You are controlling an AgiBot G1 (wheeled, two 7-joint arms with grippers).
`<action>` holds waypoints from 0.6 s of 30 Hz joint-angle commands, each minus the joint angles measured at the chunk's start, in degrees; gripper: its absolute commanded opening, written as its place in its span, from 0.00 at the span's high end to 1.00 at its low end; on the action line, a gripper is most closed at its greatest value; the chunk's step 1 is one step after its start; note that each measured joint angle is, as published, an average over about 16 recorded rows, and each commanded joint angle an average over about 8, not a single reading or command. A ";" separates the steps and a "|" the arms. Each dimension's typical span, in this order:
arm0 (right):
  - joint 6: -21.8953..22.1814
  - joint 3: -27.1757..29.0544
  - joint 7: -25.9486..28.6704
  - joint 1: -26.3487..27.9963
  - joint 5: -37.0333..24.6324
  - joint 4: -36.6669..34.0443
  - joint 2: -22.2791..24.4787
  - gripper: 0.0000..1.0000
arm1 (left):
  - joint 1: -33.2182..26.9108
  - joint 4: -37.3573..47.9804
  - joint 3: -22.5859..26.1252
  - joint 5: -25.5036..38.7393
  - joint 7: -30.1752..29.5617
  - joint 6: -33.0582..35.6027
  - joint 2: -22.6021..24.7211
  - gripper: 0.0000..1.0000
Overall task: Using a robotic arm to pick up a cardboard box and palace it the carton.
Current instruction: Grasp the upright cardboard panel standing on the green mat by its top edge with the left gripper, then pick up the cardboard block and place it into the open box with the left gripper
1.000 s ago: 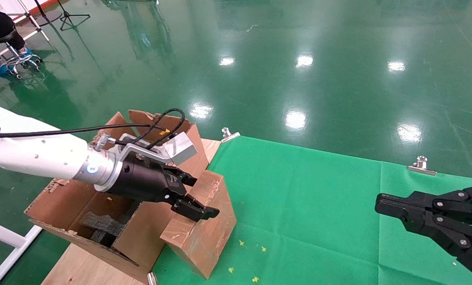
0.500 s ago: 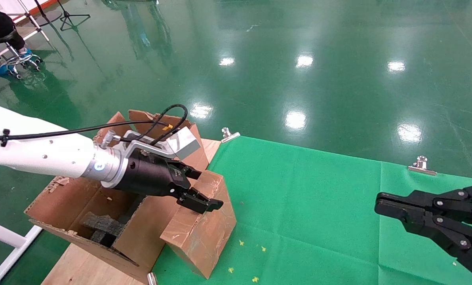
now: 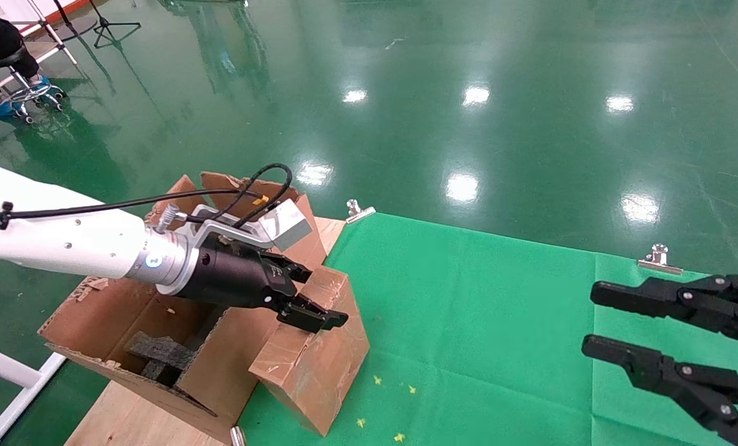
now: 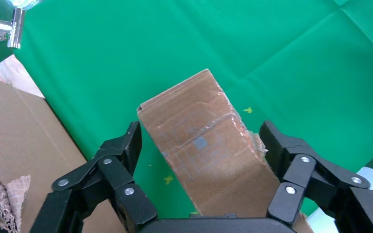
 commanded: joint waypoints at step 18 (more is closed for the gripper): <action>0.00 -0.02 -0.01 0.01 0.01 -0.02 0.00 0.00 | -1.57 1.63 -0.82 -1.60 2.32 0.55 0.20 1.00</action>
